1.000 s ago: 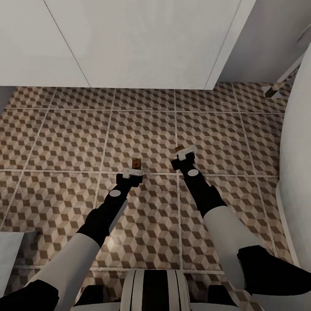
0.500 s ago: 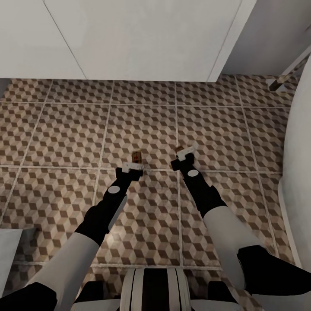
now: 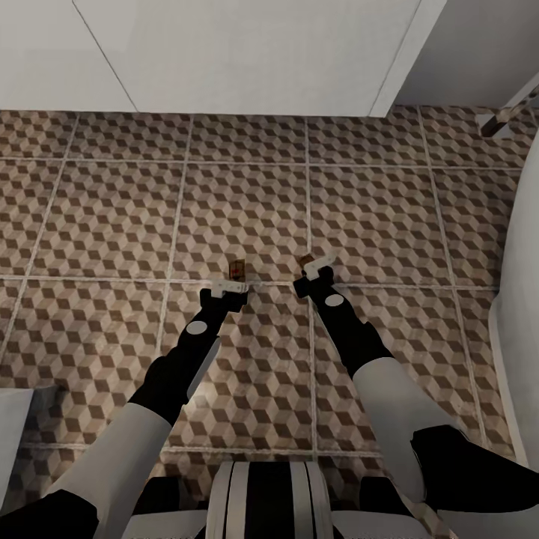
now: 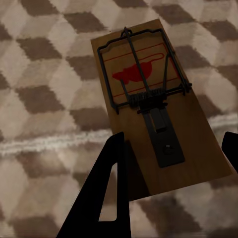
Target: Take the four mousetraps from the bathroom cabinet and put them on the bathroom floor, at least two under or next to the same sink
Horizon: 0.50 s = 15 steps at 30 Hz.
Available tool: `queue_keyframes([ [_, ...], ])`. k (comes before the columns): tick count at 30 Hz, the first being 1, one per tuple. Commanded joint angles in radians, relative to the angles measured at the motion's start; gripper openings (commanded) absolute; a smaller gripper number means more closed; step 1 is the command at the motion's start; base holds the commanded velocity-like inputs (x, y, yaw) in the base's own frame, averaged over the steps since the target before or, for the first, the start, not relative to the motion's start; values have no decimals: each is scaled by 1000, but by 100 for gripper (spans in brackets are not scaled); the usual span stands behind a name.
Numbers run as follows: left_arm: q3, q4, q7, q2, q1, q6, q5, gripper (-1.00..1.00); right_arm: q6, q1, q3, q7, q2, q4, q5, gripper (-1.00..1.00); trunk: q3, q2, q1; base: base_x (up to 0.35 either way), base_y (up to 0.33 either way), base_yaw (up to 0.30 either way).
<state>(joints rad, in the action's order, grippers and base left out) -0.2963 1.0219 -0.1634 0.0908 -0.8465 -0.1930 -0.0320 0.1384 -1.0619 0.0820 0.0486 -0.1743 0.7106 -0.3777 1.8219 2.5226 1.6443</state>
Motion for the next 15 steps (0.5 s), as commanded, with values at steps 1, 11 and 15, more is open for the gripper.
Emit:
queue_keyframes([
  [1, -3, 5, -7, -1, 0, -5, -3, -100, -1, 0, -1, 14, 0, 3, -9, -100, 4, 0, 0, 0, 0, 0],
  [11, -3, 25, -6, -2, 0, -5, -4, -100, -68, 0, -1, 58, 0, 7, -9, -100, 11, 3, 5, 0, 0, 0],
  [15, -3, 30, -5, -2, 0, -4, -3, -100, -83, 0, -1, 59, 0, 10, -10, -100, 11, 3, 5, 0, 0, 0],
])
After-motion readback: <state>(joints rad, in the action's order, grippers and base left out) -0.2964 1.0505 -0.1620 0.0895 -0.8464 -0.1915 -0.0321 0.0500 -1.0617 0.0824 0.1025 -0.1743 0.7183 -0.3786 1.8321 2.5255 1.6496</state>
